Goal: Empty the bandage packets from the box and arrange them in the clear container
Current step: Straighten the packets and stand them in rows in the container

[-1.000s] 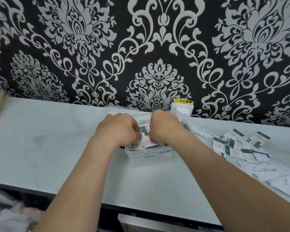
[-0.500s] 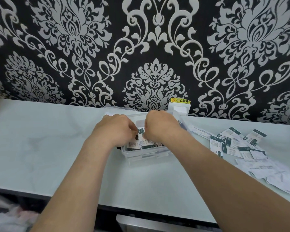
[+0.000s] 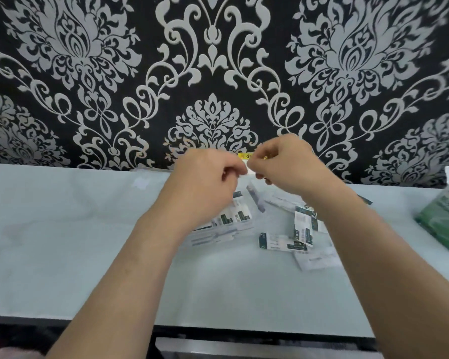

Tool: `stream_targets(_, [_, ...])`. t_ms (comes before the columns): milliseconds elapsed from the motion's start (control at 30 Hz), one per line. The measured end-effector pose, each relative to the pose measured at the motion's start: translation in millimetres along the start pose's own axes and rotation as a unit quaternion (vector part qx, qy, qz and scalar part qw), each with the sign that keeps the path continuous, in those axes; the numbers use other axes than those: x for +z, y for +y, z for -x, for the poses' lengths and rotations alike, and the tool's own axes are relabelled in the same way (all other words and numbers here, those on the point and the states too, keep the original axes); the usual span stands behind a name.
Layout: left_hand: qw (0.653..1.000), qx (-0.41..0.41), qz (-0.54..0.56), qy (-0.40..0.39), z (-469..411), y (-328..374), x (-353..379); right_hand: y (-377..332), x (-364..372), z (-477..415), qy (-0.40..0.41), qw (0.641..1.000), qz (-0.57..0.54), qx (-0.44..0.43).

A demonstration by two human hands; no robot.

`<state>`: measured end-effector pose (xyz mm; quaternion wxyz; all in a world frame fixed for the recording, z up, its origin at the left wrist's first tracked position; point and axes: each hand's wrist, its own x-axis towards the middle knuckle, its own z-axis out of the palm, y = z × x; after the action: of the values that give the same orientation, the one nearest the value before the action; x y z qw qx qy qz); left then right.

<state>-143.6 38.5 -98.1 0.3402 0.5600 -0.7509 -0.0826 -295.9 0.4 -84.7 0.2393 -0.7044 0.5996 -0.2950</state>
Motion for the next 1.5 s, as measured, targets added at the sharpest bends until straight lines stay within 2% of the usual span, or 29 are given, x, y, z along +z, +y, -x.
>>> stream_targets(100, [0.993,0.020,-0.019,-0.117,-0.3,25.7,31.5,33.8,-23.4,8.2,0.020,0.996,0.078,0.042])
stream_targets(200, [0.970,0.058,-0.091,-0.219,3.6,48.7,63.0,69.0,-36.1,18.4,-0.043,0.976,0.176,0.120])
stream_targets(333, [0.949,0.154,-0.164,-0.219,7.5,83.9,100.7,120.3,-44.8,33.1,-0.116,0.936,0.256,0.211])
stream_targets(433, [0.938,0.131,-0.162,-0.276,11.1,92.1,127.8,146.2,-52.7,43.0,-0.144,0.916,0.283,0.246])
stream_targets(500, [0.914,0.078,-0.197,-0.346,11.9,90.1,144.0,157.8,-62.8,48.0,-0.150,0.921,0.256,0.251])
stream_targets(567, [0.898,0.045,-0.226,-0.373,11.2,81.6,148.6,158.8,-65.7,49.6,-0.161,0.927,0.253,0.224])
stream_targets(767, [0.922,0.056,-0.234,-0.302,0.4,82.7,157.0,174.0,-63.0,49.5,-0.136,0.958,0.185,0.170])
stream_targets(867, [0.941,0.071,-0.194,-0.270,-1.0,82.2,163.5,175.0,-61.1,45.9,-0.080,0.978,0.135,0.136])
stream_targets(1000, [0.951,0.046,-0.135,-0.275,1.6,87.5,171.4,177.7,-58.0,41.4,-0.001,0.989,0.016,0.145])
stream_targets(1100, [0.957,0.022,-0.119,-0.262,1.3,91.9,174.0,174.9,-56.9,40.9,0.027,0.980,-0.113,0.161])
stream_targets(1333, [0.977,-0.004,-0.104,-0.187,-0.6,100.4,175.8,169.0,-45.5,31.7,0.089,0.962,-0.201,0.164])
stream_targets(1400, [0.982,-0.001,-0.109,-0.155,-4.7,95.6,173.0,167.0,-45.9,31.5,0.096,0.942,-0.276,0.166])
stream_targets(1500, [0.991,-0.022,-0.083,-0.101,-10.2,93.6,165.9,162.4,-50.4,32.7,0.106,0.890,-0.409,0.172])
